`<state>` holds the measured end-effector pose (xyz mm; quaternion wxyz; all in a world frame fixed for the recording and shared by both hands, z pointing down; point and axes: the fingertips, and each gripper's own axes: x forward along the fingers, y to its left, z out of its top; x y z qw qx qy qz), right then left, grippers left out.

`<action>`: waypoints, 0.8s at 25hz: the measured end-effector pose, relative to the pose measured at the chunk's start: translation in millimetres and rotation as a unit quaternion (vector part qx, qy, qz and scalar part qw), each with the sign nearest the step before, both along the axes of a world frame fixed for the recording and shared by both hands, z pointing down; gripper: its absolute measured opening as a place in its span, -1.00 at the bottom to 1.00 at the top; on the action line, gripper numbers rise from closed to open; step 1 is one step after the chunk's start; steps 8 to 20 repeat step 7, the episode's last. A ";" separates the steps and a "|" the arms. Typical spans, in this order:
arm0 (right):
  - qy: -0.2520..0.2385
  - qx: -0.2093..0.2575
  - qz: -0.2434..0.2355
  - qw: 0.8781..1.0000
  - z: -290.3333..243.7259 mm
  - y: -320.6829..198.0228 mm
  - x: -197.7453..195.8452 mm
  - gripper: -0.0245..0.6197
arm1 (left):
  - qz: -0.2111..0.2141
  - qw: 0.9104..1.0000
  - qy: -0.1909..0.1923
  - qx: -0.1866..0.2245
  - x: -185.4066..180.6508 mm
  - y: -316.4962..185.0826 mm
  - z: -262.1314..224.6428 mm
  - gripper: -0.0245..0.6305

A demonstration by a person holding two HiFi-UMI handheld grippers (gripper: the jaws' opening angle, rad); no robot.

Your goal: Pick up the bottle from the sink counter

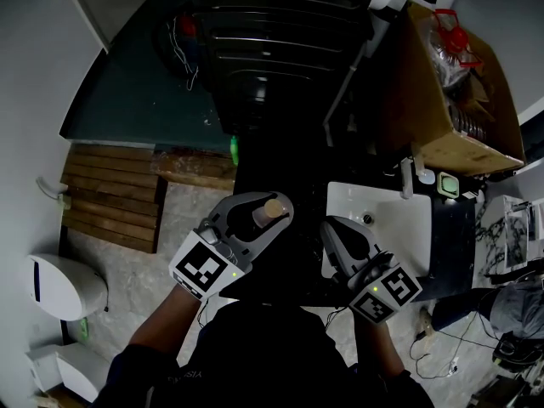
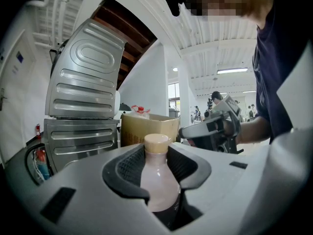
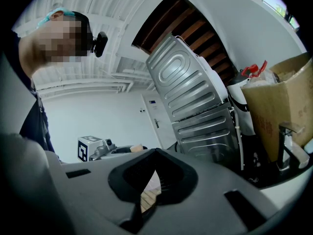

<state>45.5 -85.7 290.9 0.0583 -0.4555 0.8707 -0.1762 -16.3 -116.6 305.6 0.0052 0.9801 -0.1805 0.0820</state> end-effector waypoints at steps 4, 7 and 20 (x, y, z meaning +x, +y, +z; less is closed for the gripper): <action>-0.017 0.004 0.001 1.000 -6.0 -1.9 -1.9 -0.86 | 0.000 1.000 0.001 -0.001 0.6 -0.2 -0.4 -0.49; -0.019 0.004 0.001 1.000 -6.7 -3.5 -1.8 -0.86 | 0.001 1.000 0.000 -0.008 1.9 -0.1 -0.7 -0.49; -0.019 0.004 0.001 1.000 -6.7 -3.5 -1.8 -0.86 | 0.001 1.000 0.000 -0.008 1.9 -0.1 -0.7 -0.49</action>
